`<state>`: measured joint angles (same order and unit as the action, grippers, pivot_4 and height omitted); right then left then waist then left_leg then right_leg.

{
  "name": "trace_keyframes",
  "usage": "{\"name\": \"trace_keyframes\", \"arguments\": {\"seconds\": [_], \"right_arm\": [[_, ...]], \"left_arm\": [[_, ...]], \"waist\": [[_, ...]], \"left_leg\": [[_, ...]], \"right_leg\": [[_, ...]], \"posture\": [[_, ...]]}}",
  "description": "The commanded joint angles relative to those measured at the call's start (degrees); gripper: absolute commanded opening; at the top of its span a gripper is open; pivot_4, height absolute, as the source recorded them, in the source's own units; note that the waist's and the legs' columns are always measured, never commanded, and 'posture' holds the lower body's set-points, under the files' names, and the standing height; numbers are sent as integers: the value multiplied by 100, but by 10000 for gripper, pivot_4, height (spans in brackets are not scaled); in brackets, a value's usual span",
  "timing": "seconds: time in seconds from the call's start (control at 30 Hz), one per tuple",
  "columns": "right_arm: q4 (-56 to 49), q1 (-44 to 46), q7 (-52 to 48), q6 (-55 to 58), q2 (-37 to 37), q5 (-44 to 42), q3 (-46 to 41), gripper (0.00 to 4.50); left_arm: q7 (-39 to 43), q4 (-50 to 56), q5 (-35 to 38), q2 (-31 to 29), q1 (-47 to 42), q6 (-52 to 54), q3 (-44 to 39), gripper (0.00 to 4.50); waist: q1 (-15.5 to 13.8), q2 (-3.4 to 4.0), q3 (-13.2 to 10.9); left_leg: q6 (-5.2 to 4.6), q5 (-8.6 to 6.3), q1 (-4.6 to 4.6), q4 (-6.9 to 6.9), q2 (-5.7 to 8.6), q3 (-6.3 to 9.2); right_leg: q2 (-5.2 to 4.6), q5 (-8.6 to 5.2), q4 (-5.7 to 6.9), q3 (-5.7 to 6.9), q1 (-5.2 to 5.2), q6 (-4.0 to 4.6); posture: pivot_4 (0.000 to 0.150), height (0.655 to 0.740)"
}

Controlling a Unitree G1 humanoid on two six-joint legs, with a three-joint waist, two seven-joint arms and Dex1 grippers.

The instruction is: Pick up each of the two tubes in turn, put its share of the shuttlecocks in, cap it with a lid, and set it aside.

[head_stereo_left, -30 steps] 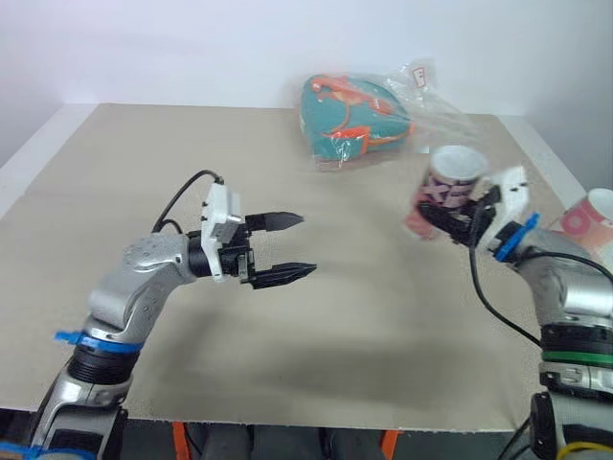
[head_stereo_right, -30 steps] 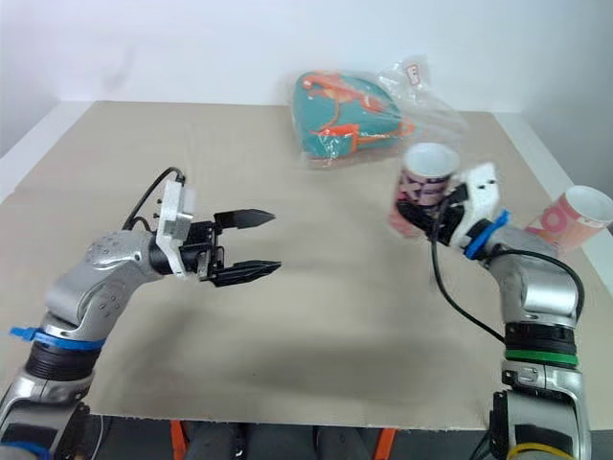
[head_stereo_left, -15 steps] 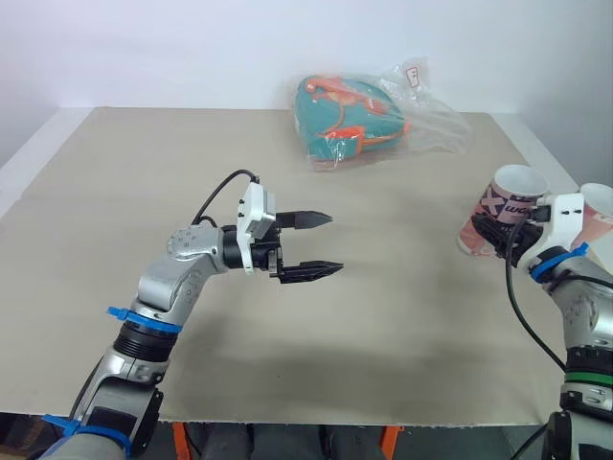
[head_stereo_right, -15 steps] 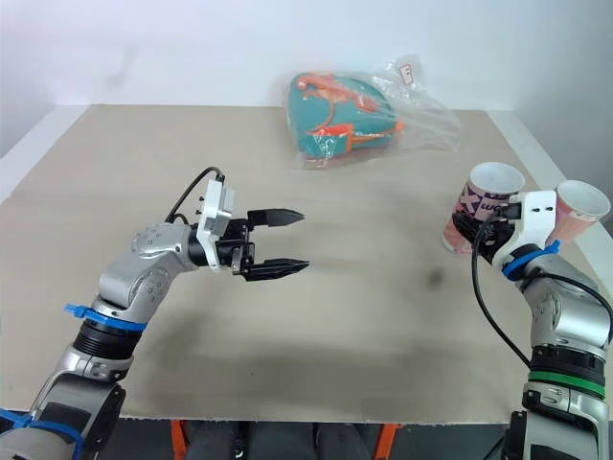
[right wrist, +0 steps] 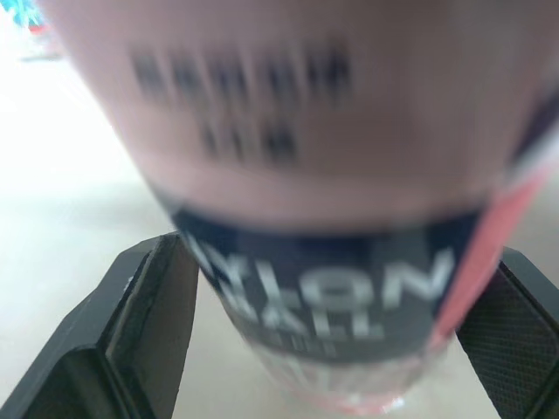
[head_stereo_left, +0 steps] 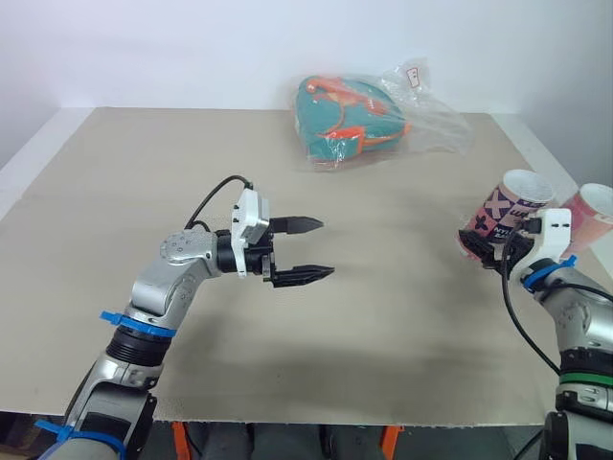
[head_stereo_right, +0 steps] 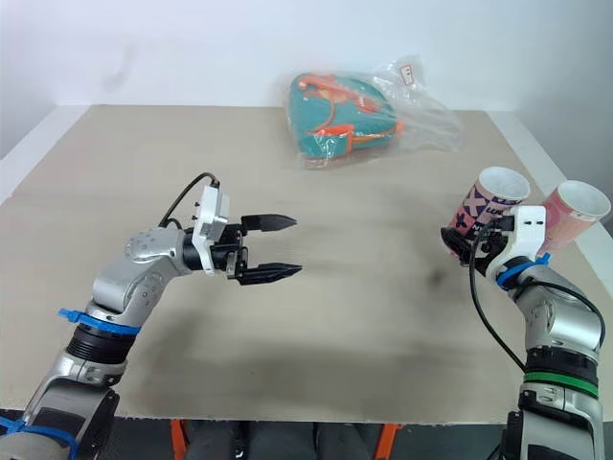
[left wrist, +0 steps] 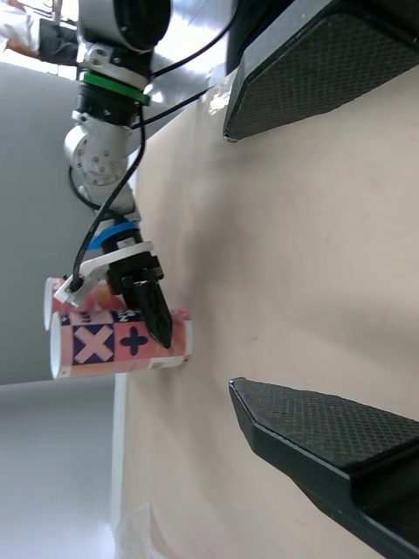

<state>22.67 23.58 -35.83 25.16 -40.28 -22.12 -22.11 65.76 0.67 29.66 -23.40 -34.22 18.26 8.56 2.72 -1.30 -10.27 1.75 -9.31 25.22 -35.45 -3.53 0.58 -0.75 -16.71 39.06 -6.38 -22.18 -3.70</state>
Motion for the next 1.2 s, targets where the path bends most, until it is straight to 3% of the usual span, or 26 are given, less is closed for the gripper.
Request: {"name": "trace_keyframes", "arguments": {"seconds": [0.03, 0.3, 0.43, 0.6, 0.77, 0.93, 1.2], "right_arm": [[-319, -182, -160, -3, -236, 86, 64, 44608], [-799, -969, -1047, 385, -828, -26, 200, 44608], [-1465, -1460, -1679, 638, -1120, -289, 160, 44608], [-2939, -1394, -1808, 1061, -838, -950, 321, 44608], [-3864, -894, -1592, 1303, -3, -1265, 1243, 44608], [-3771, -512, -1668, 1233, 555, -1077, 2152, 44608], [-2931, -115, -1696, 856, 1003, -656, 2677, 44608]], "left_arm": [[87, 160, 13, -41, -4, -94, -101, 45000], [102, 190, -46, -70, 93, -50, -69, 45000], [-36, 412, -81, -398, 388, 246, -157, 45000], [-343, 861, -108, -986, 1270, 647, -357, 45000], [-1286, 1420, 204, -1150, 2268, 1407, -1081, 45000], [-2352, 1958, 310, -813, 2908, 1516, -1812, 45000], [-2844, 2164, 334, -381, 3326, 1248, -1966, 45000]], "waist": [[0, 0, 0], [-9, 5, 0], [17, 6, 1], [95, 18, 5], [137, 4, -2], [-6, -5, -4], [-19, -10, -3]], "left_leg": [[0, 0, 0, 0, 0, 0], [0, 0, 0, 0, 2, 0], [-1, 0, -2, 0, 1, 1], [-1, 0, -12, 1, -4, 1], [-1, 3, -14, -1, -15, 16], [2, 5, -4, -4, -8, 10], [3, 5, -4, -3, -5, 7]], "right_leg": [[0, 0, 0, 0, 0, 0], [-1, -2, 0, 0, 0, -2], [0, -3, 0, 0, 2, -3], [5, -3, 3, -6, 1, -3], [16, -13, 3, 0, 5, -24], [3, -12, -1, 2, 4, -23], [0, 3, -1, 3, 0, 5]], "posture": [[1500, 7400], [1500, 7400], [1500, 7400], [1500, 7400], [1500, 7400], [1500, 7400], [1500, 7400]]}}
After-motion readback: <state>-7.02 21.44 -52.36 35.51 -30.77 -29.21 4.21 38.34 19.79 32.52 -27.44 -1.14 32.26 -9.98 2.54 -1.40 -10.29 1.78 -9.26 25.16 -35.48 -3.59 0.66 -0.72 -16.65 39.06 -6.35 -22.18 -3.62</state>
